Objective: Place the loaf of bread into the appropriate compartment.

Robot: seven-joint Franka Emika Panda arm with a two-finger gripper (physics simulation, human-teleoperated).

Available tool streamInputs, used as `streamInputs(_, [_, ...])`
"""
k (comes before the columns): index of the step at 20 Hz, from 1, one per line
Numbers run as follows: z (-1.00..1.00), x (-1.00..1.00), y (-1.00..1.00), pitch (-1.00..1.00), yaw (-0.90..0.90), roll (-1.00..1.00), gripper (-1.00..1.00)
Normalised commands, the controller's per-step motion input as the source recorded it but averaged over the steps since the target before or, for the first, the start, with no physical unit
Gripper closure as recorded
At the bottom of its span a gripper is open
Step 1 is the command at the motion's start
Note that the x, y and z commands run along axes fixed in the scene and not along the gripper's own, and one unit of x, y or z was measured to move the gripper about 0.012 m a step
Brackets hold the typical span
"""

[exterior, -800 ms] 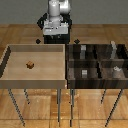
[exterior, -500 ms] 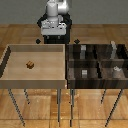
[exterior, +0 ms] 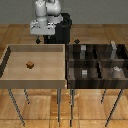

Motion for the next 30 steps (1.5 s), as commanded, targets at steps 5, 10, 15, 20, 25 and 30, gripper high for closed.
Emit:
streamInputs(5, [0.0,0.0,-1.0,0.0,0.0,0.0,-1.0])
streamInputs(10, [0.0,0.6,-0.2,0.0,0.0,0.0,-1.0])
streamInputs(15, [0.0,1.0,0.0,0.0,0.0,0.0,-1.0])
streamInputs(20, [0.0,1.0,0.0,0.0,0.0,0.0,-1.0])
streamInputs(25, [-0.4,0.2,0.0,0.0,0.0,0.0,-1.0])
streamInputs(30, [-0.8,0.0,0.0,0.0,0.0,0.0,-1.0])
